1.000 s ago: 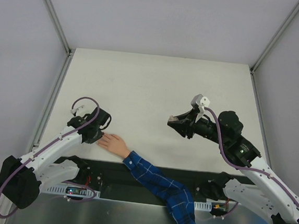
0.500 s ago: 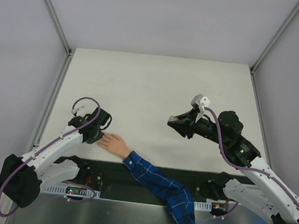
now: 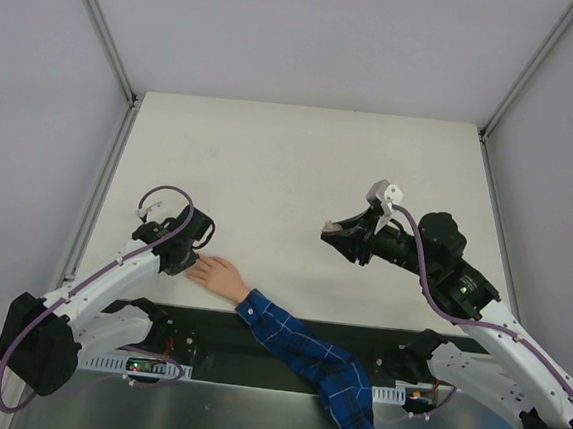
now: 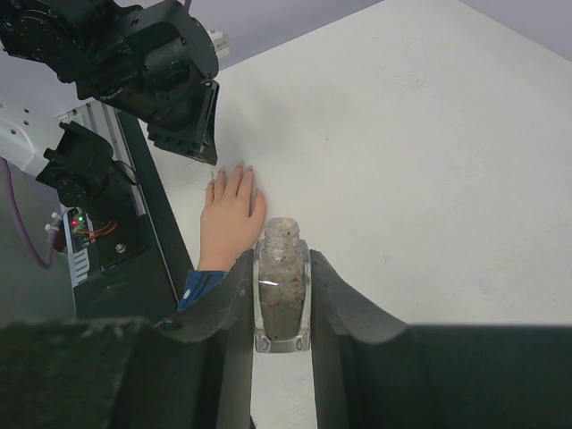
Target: Paint the nails
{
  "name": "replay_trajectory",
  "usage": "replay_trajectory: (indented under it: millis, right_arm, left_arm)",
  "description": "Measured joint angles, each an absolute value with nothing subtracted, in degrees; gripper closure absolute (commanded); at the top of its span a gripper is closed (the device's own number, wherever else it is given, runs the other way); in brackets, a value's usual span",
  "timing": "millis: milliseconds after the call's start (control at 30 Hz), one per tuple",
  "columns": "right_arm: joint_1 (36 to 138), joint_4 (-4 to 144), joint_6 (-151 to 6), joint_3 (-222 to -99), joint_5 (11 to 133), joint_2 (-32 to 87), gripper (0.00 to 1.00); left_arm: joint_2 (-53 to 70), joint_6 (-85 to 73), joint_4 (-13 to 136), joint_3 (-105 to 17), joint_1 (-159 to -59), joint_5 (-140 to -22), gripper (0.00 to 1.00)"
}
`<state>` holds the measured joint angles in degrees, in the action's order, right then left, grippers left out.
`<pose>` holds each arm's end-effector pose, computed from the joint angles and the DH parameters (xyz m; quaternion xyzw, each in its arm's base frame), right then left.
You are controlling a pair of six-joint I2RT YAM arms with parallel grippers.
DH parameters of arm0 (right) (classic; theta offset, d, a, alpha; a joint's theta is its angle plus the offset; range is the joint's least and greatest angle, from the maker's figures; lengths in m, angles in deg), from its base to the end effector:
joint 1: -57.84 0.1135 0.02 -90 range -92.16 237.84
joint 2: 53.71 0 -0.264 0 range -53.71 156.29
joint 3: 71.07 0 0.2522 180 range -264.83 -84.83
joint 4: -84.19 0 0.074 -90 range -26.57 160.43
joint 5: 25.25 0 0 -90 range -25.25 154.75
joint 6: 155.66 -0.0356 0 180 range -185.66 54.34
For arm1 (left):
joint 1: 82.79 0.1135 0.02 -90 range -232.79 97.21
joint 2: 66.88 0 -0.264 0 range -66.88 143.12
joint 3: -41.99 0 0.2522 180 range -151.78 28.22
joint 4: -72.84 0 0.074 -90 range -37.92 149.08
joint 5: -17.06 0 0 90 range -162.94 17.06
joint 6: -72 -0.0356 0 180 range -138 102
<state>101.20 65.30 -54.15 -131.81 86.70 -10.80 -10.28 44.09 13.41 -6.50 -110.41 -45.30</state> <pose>0.1172 0.1290 0.3685 -0.4411 0.5603 0.3193 0.6241 0.1536 -0.0617 0.2008 -0.3266 0.8959 0.0327 0.2993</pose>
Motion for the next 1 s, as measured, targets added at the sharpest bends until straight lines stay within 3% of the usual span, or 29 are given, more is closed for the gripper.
replay_trajectory:
  millis: [1000]
  right_arm:
    - [101.13,65.46,-54.35,-131.81,86.74,-10.8,1.0]
  left_arm:
    - [-9.95,42.56,15.55,-6.5,-109.32,-47.18,1.0]
